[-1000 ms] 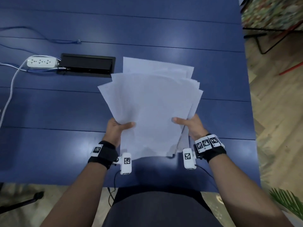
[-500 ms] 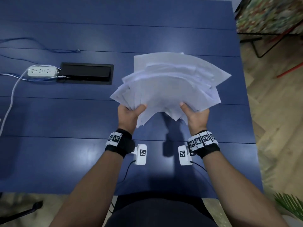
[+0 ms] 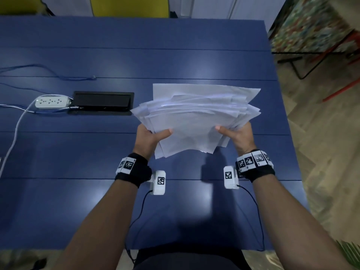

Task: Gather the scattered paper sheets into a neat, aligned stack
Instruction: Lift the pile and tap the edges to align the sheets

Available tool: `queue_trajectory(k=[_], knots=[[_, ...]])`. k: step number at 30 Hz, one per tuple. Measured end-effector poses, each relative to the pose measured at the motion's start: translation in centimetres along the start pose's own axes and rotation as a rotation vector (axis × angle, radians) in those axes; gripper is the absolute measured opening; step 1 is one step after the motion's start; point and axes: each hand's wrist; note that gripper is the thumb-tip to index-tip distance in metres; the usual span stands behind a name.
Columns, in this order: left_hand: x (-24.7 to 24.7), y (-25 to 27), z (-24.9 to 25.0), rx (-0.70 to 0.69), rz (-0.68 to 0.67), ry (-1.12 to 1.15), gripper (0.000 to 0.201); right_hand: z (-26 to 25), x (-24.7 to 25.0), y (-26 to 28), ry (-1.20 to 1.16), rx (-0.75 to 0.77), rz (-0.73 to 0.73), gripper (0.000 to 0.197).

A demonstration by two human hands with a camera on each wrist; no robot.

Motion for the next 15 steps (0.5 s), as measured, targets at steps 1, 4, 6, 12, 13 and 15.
queue_trajectory(k=[1, 4, 6, 12, 13, 15], knots=[[0.0, -0.1, 0.1, -0.001, -0.011, -0.001, 0.042, -0.1, 0.0, -0.2, -0.004, 0.002, -0.010, 0.040], [-0.3, -0.2, 0.2, -0.009, -0.032, -0.015, 0.044, -0.6, -0.9, -0.1, -0.042, 0.014, -0.031, 0.051], [-0.4, -0.2, 0.2, -0.013, -0.020, -0.005, 0.042, -1.0, -1.2, 0.0, -0.072, 0.033, -0.023, 0.052], [0.1, -0.7, -1.0, 0.050, 0.018, -0.009, 0.038, 1.1, -0.2, -0.9, 0.000, -0.059, 0.022, 0.038], [0.0, -0.8, -1.7, 0.074, 0.027, -0.023, 0.037, 2.0, -0.2, -1.0, 0.011, -0.093, 0.023, 0.042], [-0.2, -0.8, -2.8, 0.125, 0.053, -0.035, 0.035, 3.4, -0.4, -1.0, 0.028, -0.154, 0.040, 0.042]])
Point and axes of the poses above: each hand's wrist, its own y-axis away from the middle knuckle, its own x-axis out of the back of the hand, z = x × y, and after that the axes turned 10 degrees about z, right-handed
